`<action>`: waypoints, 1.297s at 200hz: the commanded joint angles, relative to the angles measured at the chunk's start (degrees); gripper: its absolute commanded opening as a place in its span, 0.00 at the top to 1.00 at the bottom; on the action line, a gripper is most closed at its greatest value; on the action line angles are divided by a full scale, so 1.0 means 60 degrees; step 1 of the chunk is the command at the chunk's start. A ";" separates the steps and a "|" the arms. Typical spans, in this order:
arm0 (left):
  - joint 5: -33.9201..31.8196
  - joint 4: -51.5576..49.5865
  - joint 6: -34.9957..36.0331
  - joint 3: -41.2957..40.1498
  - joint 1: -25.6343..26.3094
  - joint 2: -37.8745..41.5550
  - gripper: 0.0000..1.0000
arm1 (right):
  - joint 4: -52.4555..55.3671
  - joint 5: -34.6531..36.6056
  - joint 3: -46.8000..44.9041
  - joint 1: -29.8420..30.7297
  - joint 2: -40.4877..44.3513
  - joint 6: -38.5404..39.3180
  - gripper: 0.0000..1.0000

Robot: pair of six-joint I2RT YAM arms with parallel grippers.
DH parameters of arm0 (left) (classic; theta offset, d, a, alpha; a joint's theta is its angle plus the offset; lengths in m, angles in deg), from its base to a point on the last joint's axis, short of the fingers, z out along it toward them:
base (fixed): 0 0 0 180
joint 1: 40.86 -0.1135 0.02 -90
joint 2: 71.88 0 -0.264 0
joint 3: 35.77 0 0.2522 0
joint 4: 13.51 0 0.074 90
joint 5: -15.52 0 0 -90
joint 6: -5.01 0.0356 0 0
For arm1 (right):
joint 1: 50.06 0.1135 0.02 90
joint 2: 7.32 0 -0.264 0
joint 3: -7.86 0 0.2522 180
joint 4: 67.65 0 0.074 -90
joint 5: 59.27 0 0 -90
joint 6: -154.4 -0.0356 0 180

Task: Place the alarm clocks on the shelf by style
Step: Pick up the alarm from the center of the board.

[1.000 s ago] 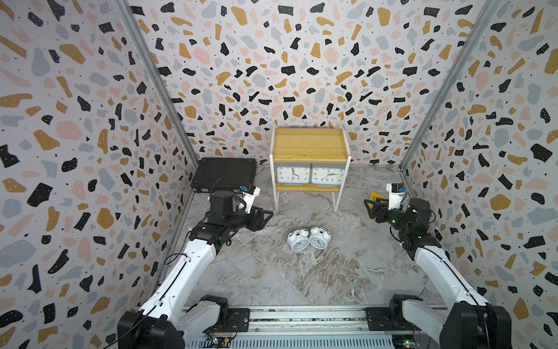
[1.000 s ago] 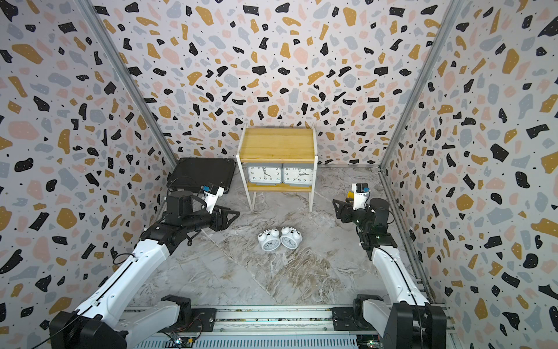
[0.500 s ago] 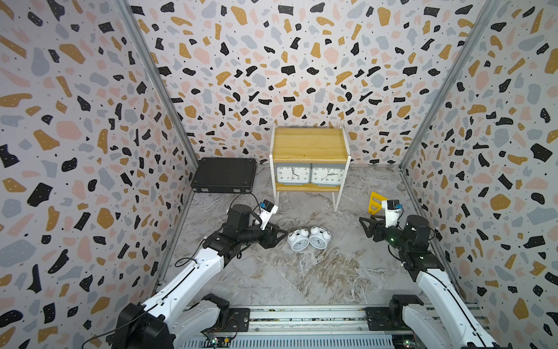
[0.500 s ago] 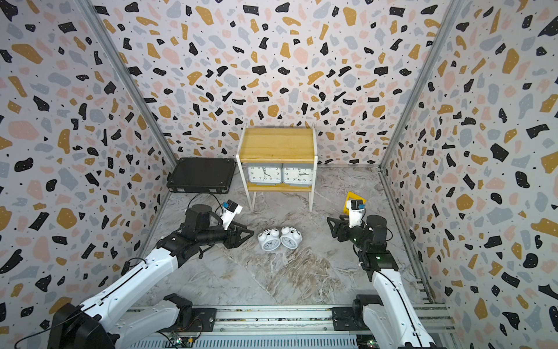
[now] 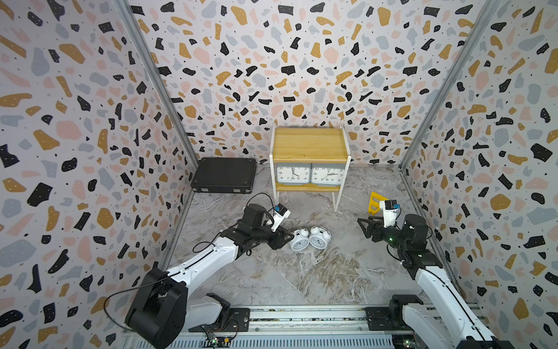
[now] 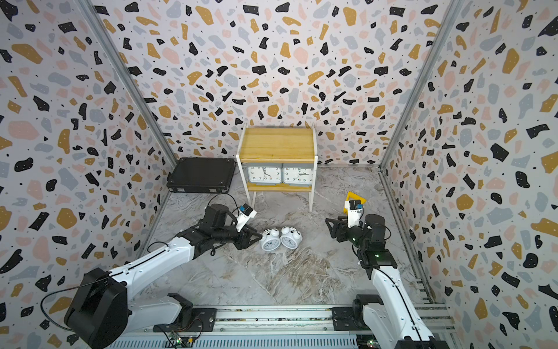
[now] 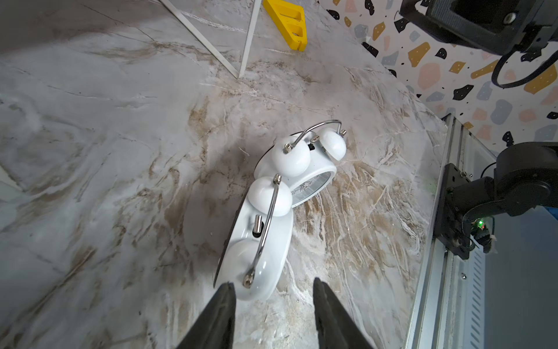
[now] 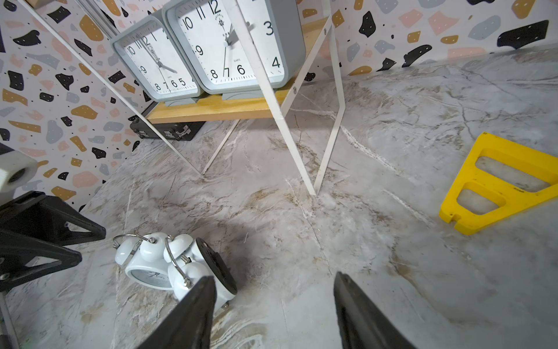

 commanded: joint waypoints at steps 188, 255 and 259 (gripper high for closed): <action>-0.0647 0.0273 0.0971 0.1010 0.0436 -0.1318 0.93 | 0.0126 -0.0212 0.0181 0.0057 -0.0070 0.0089 0.33; -0.0639 -0.0955 0.1330 0.1862 0.0440 -0.0821 1.00 | -0.0326 -0.1253 0.0617 0.0382 -0.0329 0.0286 0.34; -0.0645 -0.1336 0.1380 0.1975 0.0440 -0.0767 1.00 | -0.0369 -0.1376 0.0679 0.0435 -0.0380 0.0342 0.34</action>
